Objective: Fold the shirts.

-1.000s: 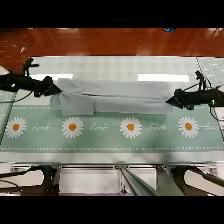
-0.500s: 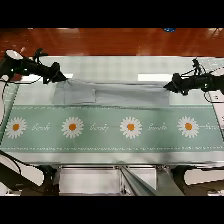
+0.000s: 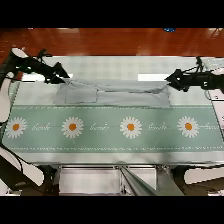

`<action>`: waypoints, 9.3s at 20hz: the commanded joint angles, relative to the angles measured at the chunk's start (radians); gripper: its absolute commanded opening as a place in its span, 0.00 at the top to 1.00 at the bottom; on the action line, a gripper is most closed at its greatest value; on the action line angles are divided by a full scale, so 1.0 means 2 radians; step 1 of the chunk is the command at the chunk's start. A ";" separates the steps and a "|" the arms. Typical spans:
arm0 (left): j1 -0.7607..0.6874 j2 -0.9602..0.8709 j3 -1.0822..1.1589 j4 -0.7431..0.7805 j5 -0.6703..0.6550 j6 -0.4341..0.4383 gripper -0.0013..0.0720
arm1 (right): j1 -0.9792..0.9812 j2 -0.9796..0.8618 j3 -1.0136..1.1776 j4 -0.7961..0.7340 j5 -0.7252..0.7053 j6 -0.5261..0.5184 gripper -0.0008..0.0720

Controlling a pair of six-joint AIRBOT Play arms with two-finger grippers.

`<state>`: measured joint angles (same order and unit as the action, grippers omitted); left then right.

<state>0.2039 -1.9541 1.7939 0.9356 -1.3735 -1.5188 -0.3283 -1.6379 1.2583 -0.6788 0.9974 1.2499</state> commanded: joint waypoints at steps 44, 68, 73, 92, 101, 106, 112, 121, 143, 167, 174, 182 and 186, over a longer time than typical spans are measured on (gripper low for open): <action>-0.317 0.201 -0.251 -0.072 0.215 0.077 0.95 | 0.069 0.414 -0.165 -0.177 0.120 0.093 0.96; -0.290 0.121 -0.058 -0.036 0.022 0.049 0.95 | 0.146 0.446 -0.187 -0.094 0.080 0.107 0.96; -0.194 0.383 -0.271 0.071 0.087 0.056 0.95 | 0.313 0.267 -0.070 -0.091 -0.031 0.124 0.96; -0.130 0.640 -0.537 0.040 0.130 0.026 0.95 | 0.407 -0.116 0.241 0.034 -0.051 0.132 0.42; -0.130 0.609 -0.537 0.013 0.160 0.035 0.95 | 0.314 0.192 0.157 -0.435 0.237 0.241 0.43; -0.130 0.609 -0.537 0.012 0.160 0.035 0.95 | 0.314 0.432 -0.113 -0.606 0.118 0.423 0.43; -0.130 0.609 -0.537 0.012 0.160 0.035 0.95 | 0.314 0.466 -0.355 -0.436 -0.046 0.514 0.43; -0.130 0.609 -0.537 0.012 0.158 0.035 0.95 | 0.314 0.225 -0.373 0.058 -0.196 0.156 0.43; -0.130 0.609 -0.537 0.012 0.160 0.033 0.95 | 0.300 0.021 0.216 -0.168 0.077 0.184 0.96; -0.130 0.609 -0.537 -0.027 0.178 0.060 0.95 | -0.274 0.337 0.065 -0.341 0.430 0.188 0.97; -0.130 0.608 -0.537 -0.027 0.225 0.060 0.95 | -0.408 0.430 -0.171 -0.545 0.427 0.202 0.93; -0.114 0.475 -0.393 -0.027 0.235 0.107 0.95 | -0.332 0.351 -0.105 -0.509 0.343 0.211 0.45; -0.128 0.367 -0.155 -0.027 0.183 0.112 0.95 | -0.170 0.278 0.064 -0.283 0.232 0.187 0.96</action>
<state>-0.0391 -1.0809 1.2007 0.8814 -0.9398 -1.3117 -0.8646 -0.9897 1.1900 -1.5547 1.6318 1.6615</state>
